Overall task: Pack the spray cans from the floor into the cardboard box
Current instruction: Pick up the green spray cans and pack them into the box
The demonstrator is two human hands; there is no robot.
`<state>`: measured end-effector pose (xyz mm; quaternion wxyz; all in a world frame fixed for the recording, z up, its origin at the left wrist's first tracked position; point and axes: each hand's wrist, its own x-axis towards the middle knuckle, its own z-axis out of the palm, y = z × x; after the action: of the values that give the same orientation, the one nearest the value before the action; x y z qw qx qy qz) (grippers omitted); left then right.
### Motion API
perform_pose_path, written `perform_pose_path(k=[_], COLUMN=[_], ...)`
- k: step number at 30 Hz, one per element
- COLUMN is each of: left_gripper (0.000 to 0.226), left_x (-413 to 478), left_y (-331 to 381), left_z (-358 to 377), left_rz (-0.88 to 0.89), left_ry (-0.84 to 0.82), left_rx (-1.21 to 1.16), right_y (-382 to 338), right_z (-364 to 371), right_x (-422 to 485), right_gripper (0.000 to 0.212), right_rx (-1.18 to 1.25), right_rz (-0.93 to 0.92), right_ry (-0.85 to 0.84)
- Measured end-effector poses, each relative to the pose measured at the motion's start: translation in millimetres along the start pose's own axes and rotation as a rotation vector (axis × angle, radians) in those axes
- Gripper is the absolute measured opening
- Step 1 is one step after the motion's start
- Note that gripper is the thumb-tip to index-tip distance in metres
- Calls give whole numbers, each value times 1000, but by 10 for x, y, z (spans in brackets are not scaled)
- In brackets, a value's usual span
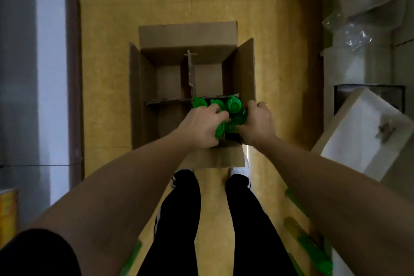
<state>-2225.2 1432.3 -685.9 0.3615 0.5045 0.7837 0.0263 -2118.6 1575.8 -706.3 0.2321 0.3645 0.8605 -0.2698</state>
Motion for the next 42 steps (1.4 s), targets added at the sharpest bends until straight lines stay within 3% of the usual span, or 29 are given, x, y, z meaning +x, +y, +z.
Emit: perform_pose_path(k=[13, 19, 29, 42], left_gripper=[58, 57, 64, 39], left_x=[789, 957, 1095, 1068], left_y=[-367, -605, -703, -744], left_z=[1109, 1558, 1771, 1871], left_rz=[80, 134, 171, 207], left_ry=[47, 76, 172, 301], left_rx=[184, 227, 218, 90], right_y=[389, 483, 566, 570], right_z=[1148, 1495, 1579, 1645], right_x=[575, 703, 833, 856], right_gripper=[44, 66, 77, 71], right_rx=[168, 309, 391, 493], right_rz=[71, 194, 220, 257], right_ry=[90, 57, 28, 161])
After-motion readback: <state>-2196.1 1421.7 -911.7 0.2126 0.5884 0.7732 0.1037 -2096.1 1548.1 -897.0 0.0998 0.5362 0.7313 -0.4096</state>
